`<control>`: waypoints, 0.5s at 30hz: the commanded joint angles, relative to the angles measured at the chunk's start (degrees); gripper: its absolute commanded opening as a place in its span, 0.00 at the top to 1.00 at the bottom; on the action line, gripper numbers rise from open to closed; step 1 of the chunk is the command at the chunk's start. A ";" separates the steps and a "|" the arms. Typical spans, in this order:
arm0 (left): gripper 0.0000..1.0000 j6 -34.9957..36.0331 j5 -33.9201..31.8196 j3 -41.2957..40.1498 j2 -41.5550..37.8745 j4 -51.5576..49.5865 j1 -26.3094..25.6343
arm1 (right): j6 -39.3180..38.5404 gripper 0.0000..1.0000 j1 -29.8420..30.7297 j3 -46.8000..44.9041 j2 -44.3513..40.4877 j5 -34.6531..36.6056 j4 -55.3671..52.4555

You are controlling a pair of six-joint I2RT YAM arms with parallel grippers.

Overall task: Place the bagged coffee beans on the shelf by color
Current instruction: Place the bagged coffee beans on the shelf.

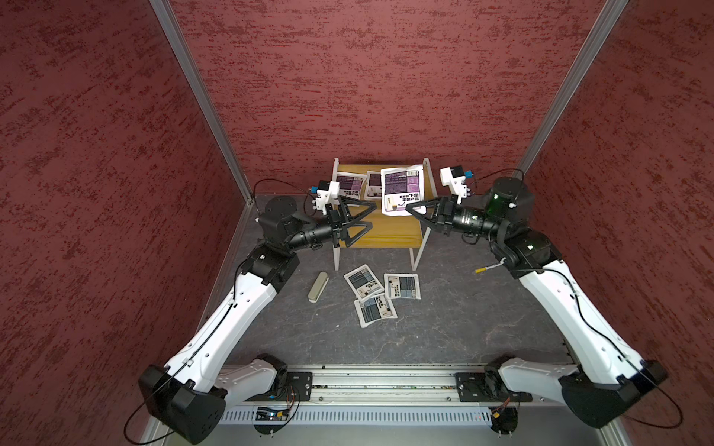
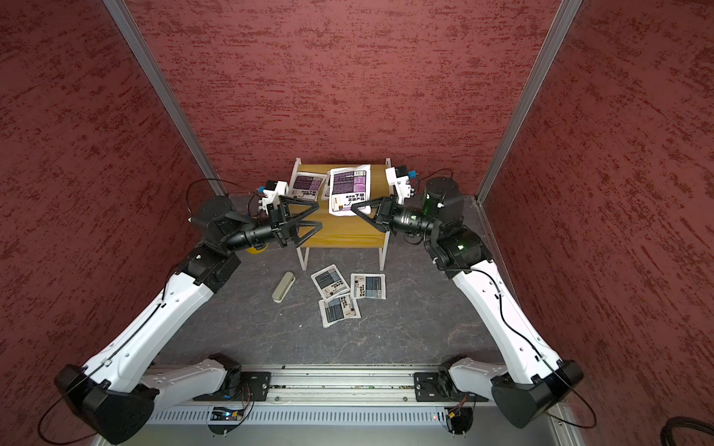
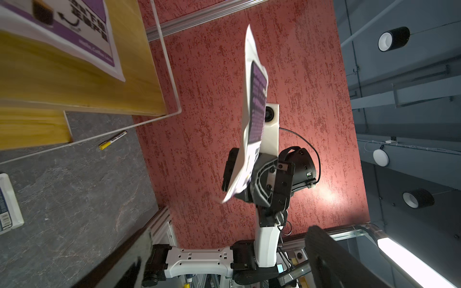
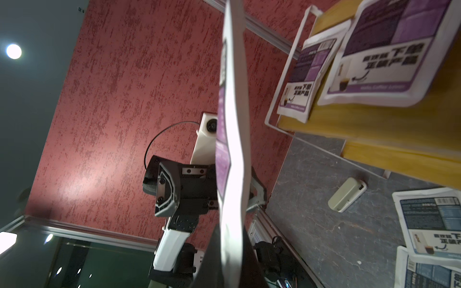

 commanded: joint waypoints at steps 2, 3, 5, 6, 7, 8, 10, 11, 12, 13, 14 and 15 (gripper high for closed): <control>0.00 10.97 -1.80 3.71 -3.64 -18.45 1.13 | -2.05 1.00 -4.34 7.44 4.64 -1.48 -4.01; 0.00 13.34 -3.00 4.53 -3.97 -22.81 1.18 | -2.15 1.00 -5.06 9.03 6.01 -2.09 -4.73; 0.00 18.30 -5.59 6.25 -4.67 -31.34 1.27 | -2.72 1.00 -6.49 12.76 9.04 -3.47 -6.87; 0.00 20.09 -6.43 6.61 -4.92 -34.12 1.35 | -3.42 1.00 -7.01 14.49 10.43 -3.78 -8.24; 0.00 21.84 -7.37 6.91 -5.19 -36.93 1.44 | -4.37 1.00 -7.59 16.33 11.86 -3.80 -9.97; 0.00 23.31 -8.12 7.18 -5.53 -39.15 1.60 | -5.35 1.00 -8.03 18.05 13.62 -3.83 -11.79; 0.00 25.06 -8.64 6.88 -6.20 -42.02 2.07 | -6.78 1.00 -8.95 20.85 15.86 -4.11 -14.98; 0.00 25.57 -8.73 6.46 -6.51 -42.90 2.36 | -7.32 1.00 -9.37 22.00 17.01 -4.30 -16.34; 0.00 25.83 -8.65 5.94 -6.84 -43.31 2.64 | -7.69 1.00 -9.71 22.85 17.69 -4.24 -17.14; 0.00 25.85 -8.43 5.23 -7.34 -43.52 2.96 | -7.86 1.00 -10.11 23.46 18.27 -4.00 -17.74; 0.00 25.78 -8.21 4.51 -7.79 -43.53 3.30 | -7.87 1.00 -10.44 23.84 18.82 -3.96 -18.14; 0.00 25.73 -8.01 3.94 -8.14 -43.51 3.53 | -7.93 1.00 -10.57 24.12 19.25 -3.96 -18.35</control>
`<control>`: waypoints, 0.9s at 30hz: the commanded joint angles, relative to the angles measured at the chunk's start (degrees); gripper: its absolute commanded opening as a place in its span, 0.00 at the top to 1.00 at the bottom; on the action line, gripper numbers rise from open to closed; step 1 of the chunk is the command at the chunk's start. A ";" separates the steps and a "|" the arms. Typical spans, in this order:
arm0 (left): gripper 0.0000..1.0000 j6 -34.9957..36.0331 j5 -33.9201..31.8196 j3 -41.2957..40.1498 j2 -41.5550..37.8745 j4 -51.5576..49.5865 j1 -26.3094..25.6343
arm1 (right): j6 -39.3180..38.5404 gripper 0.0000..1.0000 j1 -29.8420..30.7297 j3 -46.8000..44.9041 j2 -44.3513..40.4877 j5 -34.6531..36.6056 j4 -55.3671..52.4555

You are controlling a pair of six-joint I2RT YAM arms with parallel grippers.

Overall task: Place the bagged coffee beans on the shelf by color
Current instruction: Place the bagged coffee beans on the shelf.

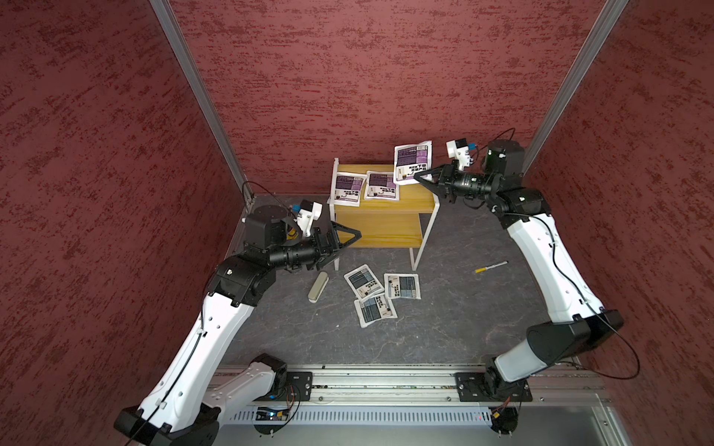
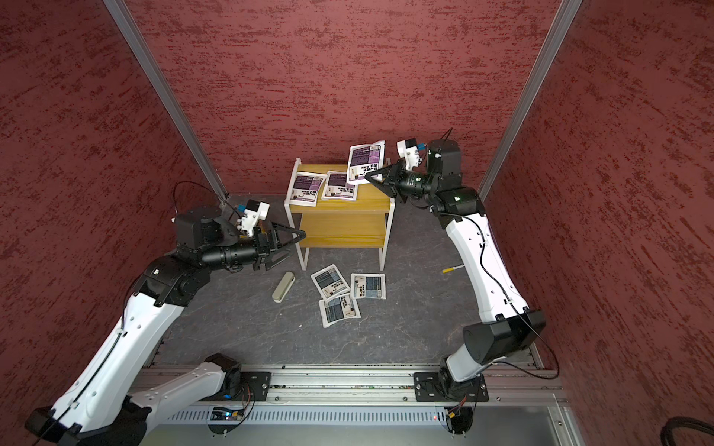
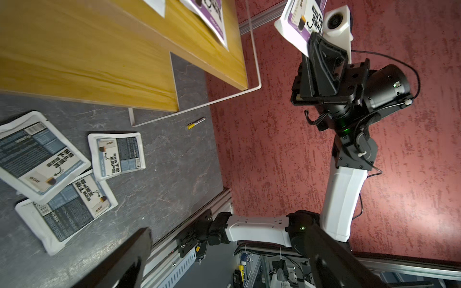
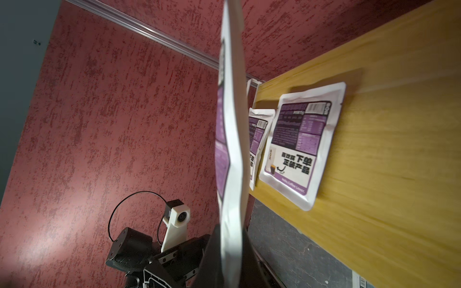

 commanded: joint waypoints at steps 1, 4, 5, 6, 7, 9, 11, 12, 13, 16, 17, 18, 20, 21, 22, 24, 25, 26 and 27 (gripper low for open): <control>0.00 3.36 -0.57 -2.06 -1.50 -4.69 1.16 | -2.27 1.00 -1.23 2.70 0.89 -1.01 -4.14; 0.00 3.27 -0.14 -3.35 -2.23 -4.75 1.99 | -3.29 1.00 -1.76 3.68 2.21 -0.16 -6.14; 0.00 3.10 0.00 -3.53 -2.35 -4.89 2.22 | -3.47 1.00 -1.80 3.96 2.53 -0.14 -6.70; 0.00 3.20 0.24 -3.81 -2.56 -4.95 2.57 | -3.64 1.00 -1.85 4.07 2.87 -0.06 -7.25; 0.00 3.25 0.43 -4.01 -2.67 -5.04 2.82 | -4.00 1.00 -1.91 4.14 3.16 0.12 -7.78; 0.00 3.30 0.84 -4.34 -2.96 -5.09 3.43 | -4.54 1.00 -2.05 4.28 3.43 0.79 -8.66; 0.00 3.28 1.21 -4.71 -3.03 -5.05 3.91 | -5.01 1.00 -2.18 4.35 3.77 1.35 -9.45; 0.00 3.16 1.40 -5.06 -3.06 -4.80 4.02 | -5.16 1.00 -2.30 4.35 3.95 1.57 -9.78; 0.00 2.97 1.53 -5.23 -3.06 -4.66 4.12 | -5.21 1.00 -2.29 4.33 4.12 1.69 -10.00; 0.00 2.66 1.84 -5.77 -3.01 -4.21 4.28 | -5.30 1.00 -2.50 4.34 4.66 1.76 -10.12; 0.00 2.66 1.84 -5.77 -3.13 -4.34 4.34 | -5.30 1.00 -2.50 4.34 4.72 1.80 -10.12; 0.00 2.68 1.93 -5.87 -3.11 -4.30 4.38 | -5.30 1.00 -2.56 4.33 4.91 1.80 -10.10; 0.00 2.68 2.04 -6.03 -3.31 -4.48 4.56 | -5.30 0.97 -2.61 4.45 5.23 1.63 -10.11; 0.00 2.68 2.09 -6.12 -3.31 -4.59 4.71 | -5.39 0.95 -2.66 4.47 5.39 1.54 -10.12; 0.00 2.67 2.12 -6.21 -3.40 -4.60 4.83 | -5.52 0.94 -2.64 4.44 5.44 1.54 -10.23; 0.00 2.64 2.20 -6.40 -3.45 -4.61 5.04 | -5.77 0.90 -2.79 4.42 5.53 1.54 -10.45; 0.00 2.65 2.20 -6.47 -3.53 -4.60 5.08 | -5.91 0.86 -2.85 4.43 5.47 1.67 -10.63; 0.00 2.56 2.20 -6.56 -3.53 -4.51 5.17 | -6.08 0.84 -2.88 4.44 5.55 1.72 -10.79; 0.00 2.55 2.27 -6.63 -3.59 -4.42 5.25 | -6.21 0.82 -2.94 4.48 5.50 1.72 -10.89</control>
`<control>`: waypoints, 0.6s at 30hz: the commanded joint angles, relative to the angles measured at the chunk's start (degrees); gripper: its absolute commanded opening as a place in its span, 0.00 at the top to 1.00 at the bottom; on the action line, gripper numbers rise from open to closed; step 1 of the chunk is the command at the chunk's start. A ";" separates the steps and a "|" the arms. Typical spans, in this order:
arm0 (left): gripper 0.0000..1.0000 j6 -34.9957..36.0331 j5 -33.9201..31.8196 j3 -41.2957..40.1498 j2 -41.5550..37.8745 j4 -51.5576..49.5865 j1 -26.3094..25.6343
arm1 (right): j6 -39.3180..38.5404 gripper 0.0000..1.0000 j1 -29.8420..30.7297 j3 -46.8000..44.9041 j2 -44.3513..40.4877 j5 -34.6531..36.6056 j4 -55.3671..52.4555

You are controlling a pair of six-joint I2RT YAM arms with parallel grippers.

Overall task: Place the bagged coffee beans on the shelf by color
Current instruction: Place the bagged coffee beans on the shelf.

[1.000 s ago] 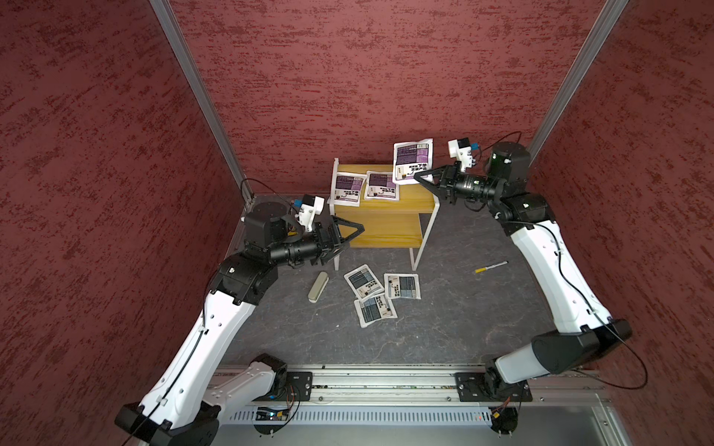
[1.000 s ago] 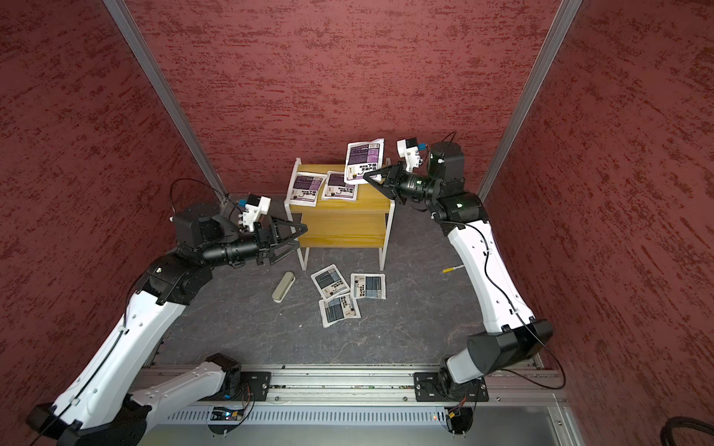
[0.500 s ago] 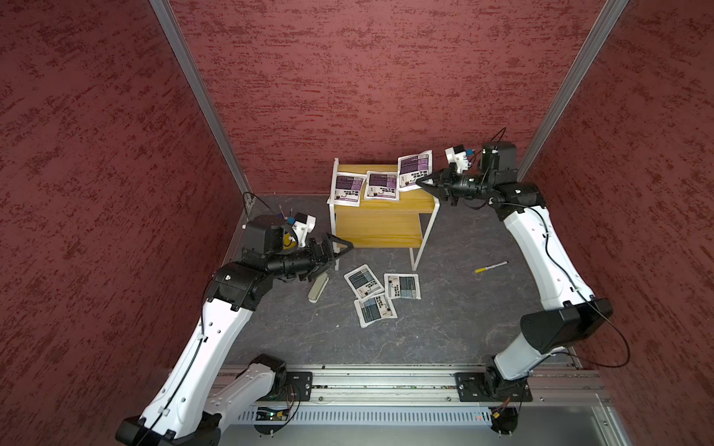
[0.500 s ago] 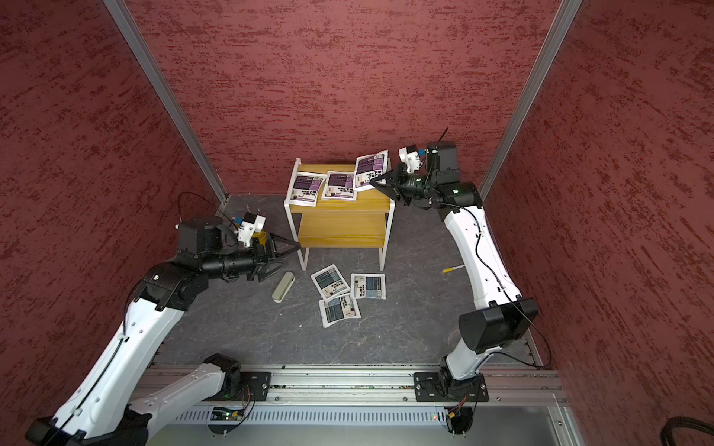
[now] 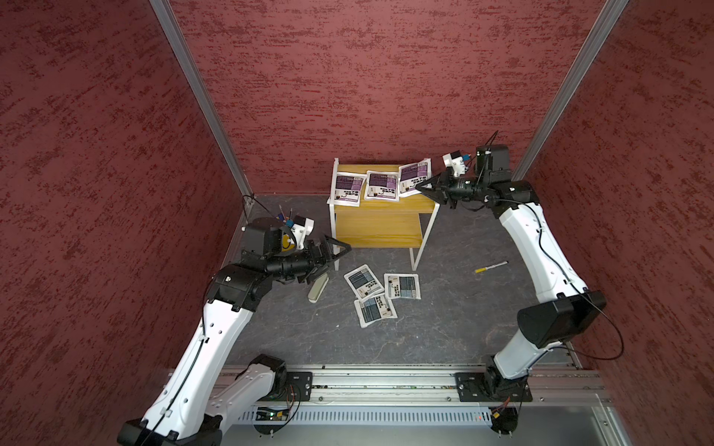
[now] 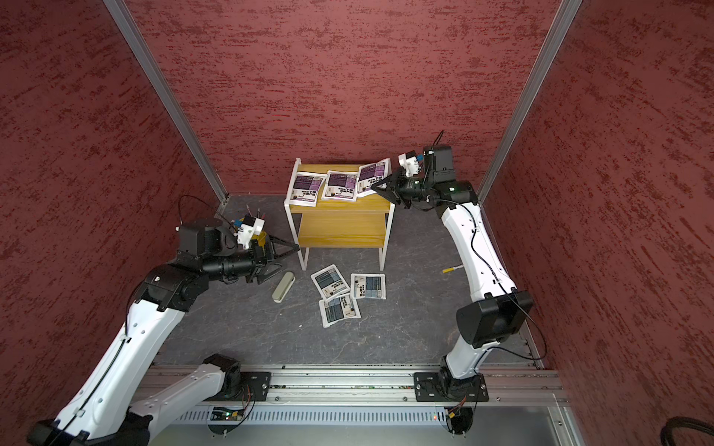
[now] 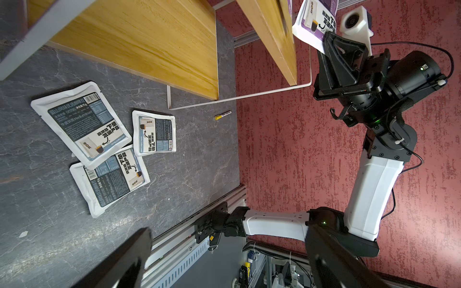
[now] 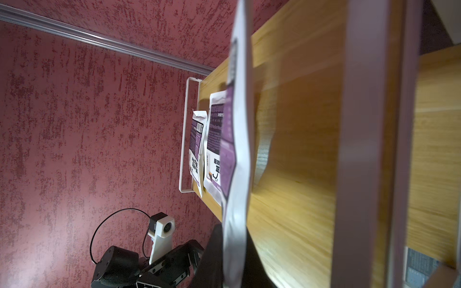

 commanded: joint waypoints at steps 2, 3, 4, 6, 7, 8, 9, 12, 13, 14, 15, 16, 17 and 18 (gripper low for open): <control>0.00 0.49 0.88 -0.74 -0.90 0.38 0.59 | -1.67 0.78 -0.74 1.79 0.00 0.77 -0.87; 0.00 0.39 0.88 -0.86 -0.90 0.47 0.61 | -1.72 0.75 -0.79 1.86 0.08 0.78 -1.00; 0.00 0.36 0.88 -0.98 -0.99 0.51 0.54 | -1.77 0.70 -0.85 1.83 0.15 0.70 -1.00; 0.00 0.27 0.89 -1.10 -1.05 0.56 0.54 | -1.89 0.56 -0.95 1.81 0.04 0.69 -1.19; 0.00 0.16 0.93 -1.17 -1.16 0.56 0.54 | -1.96 0.52 -1.06 1.79 -0.10 0.65 -1.24; 0.00 0.12 0.88 -1.24 -1.24 0.56 0.56 | -2.11 0.49 -1.10 1.82 -0.17 0.60 -1.15; 0.00 0.06 0.88 -1.33 -1.36 0.56 0.62 | -2.29 0.46 -1.12 1.81 -0.40 0.71 -1.30; 0.00 -0.13 0.88 -1.53 -1.61 0.65 0.67 | -2.84 0.44 -1.41 1.92 -1.05 0.99 -2.87; 0.00 -0.20 0.88 -1.60 -1.66 0.73 0.63 | -3.13 0.43 -1.38 2.19 -1.42 1.31 -3.79; 0.00 -0.32 0.87 -1.69 -1.66 0.86 0.63 | -3.82 0.41 -1.35 2.75 -1.66 1.90 -5.30; 0.00 -0.53 0.88 -1.77 -1.72 1.07 0.63 | -4.76 0.40 -1.42 3.65 -1.76 2.75 -7.17; 0.00 -0.64 0.88 -1.91 -1.65 1.29 0.63 | -5.53 0.39 -1.42 4.45 -1.82 3.59 -8.89; 0.00 -0.78 0.97 -2.04 -1.71 1.62 0.63 | -6.65 0.36 -1.36 5.48 -1.89 4.78 -11.17; 0.00 -1.04 1.05 -2.16 -1.69 1.86 0.63 | -7.74 0.35 -1.41 6.88 -1.76 5.94 -13.39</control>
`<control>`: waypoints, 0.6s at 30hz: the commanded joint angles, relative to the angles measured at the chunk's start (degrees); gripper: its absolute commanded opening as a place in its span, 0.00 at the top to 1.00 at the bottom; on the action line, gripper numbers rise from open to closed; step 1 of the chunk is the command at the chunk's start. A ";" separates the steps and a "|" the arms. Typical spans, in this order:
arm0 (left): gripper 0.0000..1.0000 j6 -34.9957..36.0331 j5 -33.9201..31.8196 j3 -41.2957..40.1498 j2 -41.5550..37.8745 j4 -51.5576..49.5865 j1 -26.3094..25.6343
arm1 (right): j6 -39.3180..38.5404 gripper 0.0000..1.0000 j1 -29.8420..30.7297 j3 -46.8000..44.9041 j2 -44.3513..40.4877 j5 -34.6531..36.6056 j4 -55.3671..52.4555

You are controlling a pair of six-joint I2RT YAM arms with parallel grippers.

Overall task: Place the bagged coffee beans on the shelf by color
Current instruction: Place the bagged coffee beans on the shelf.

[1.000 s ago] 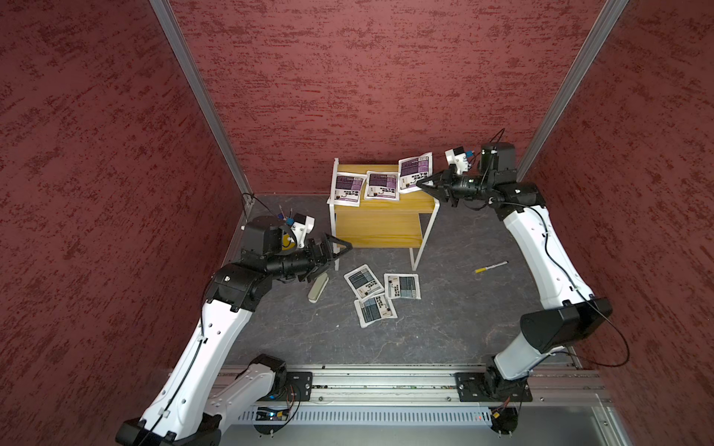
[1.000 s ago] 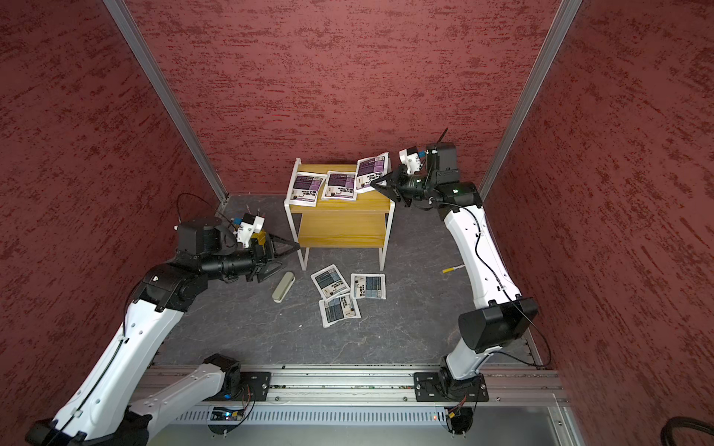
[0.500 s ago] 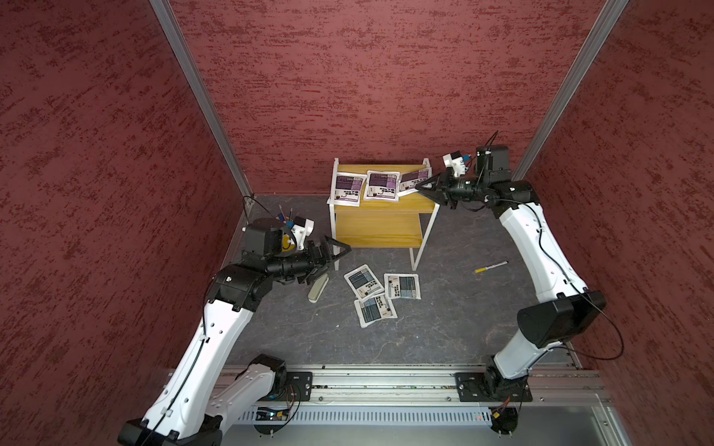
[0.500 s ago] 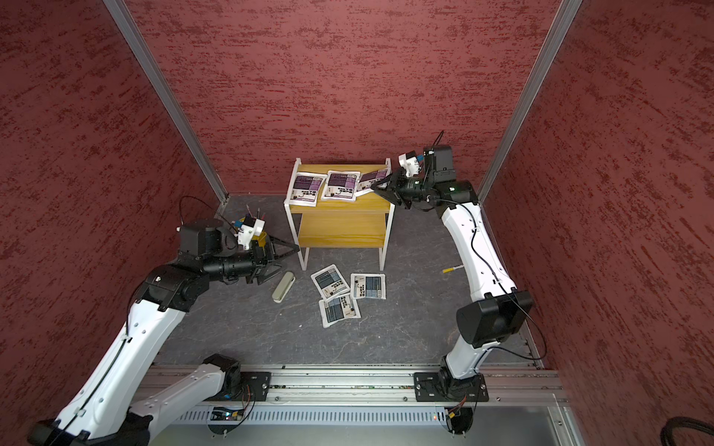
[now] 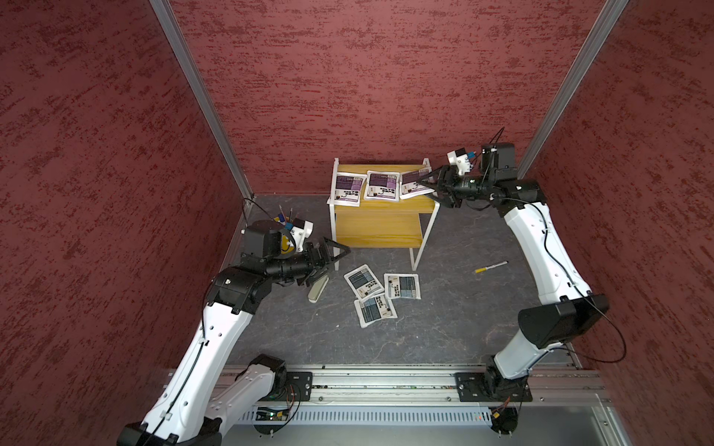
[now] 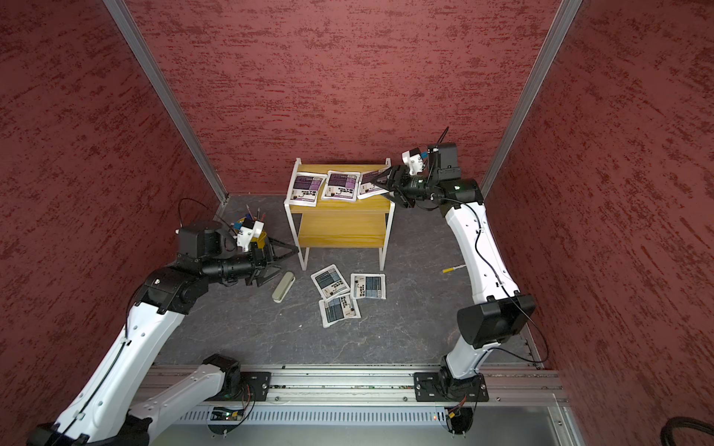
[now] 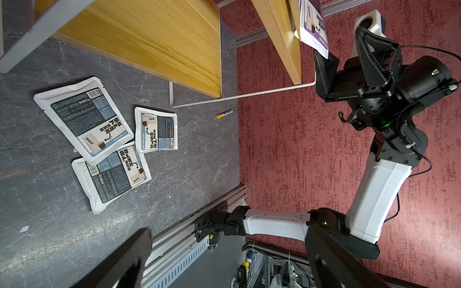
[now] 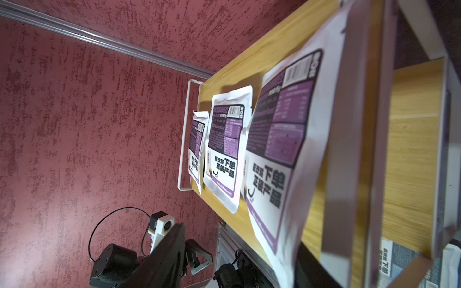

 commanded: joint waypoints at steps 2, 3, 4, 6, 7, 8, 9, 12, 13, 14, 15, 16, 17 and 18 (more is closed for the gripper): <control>0.00 -0.73 0.93 -1.04 -0.71 2.17 0.41 | -5.69 0.32 -0.50 5.50 -1.09 5.93 -11.19; 0.00 -0.94 1.02 -1.19 -0.74 2.35 0.37 | -6.37 0.29 -0.50 6.51 -0.87 6.49 -12.62; 0.00 -1.11 1.01 -1.28 -0.74 2.47 0.37 | -6.82 0.29 -0.47 7.26 -0.74 6.88 -13.74; 0.00 -1.18 1.02 -1.45 -0.87 2.54 0.37 | -8.01 0.26 -0.45 9.09 -0.33 8.04 -15.97; 0.00 -1.26 1.02 -1.46 -0.99 2.54 0.37 | -8.47 0.26 -0.49 9.92 -0.13 8.70 -17.06; 0.00 -1.27 0.94 -1.55 -1.10 2.48 0.37 | -8.93 0.26 -0.51 10.86 -0.01 9.44 -18.11; 0.00 -1.22 0.93 -1.57 -1.20 2.41 0.37 | -9.34 0.25 -0.50 11.72 0.14 10.18 -18.83; 0.00 -1.16 0.91 -1.90 -1.44 2.27 0.37 | -9.59 0.25 -0.49 12.61 0.09 10.83 -18.43; 0.00 -1.20 0.93 -1.99 -1.40 2.22 0.40 | -9.42 0.25 -0.51 12.82 0.24 10.52 -17.94; 0.00 -1.12 0.93 -2.06 -1.42 2.19 0.45 | -9.33 0.25 -0.45 13.11 0.74 10.18 -17.45; 0.00 -1.12 0.93 -2.08 -1.42 2.19 0.43 | -9.24 0.25 -0.50 13.39 1.14 9.87 -17.08; 0.00 -1.07 0.93 -2.07 -1.47 2.10 0.44 | -9.13 0.25 -0.48 13.68 1.65 9.53 -16.62; 0.00 -1.04 0.93 -2.08 -1.50 1.97 0.45 | -9.06 0.25 -0.48 13.97 2.33 9.30 -16.14; 0.00 -0.86 0.85 -2.03 -1.54 1.77 0.45 | -8.98 0.25 -0.52 14.36 2.88 9.14 -15.90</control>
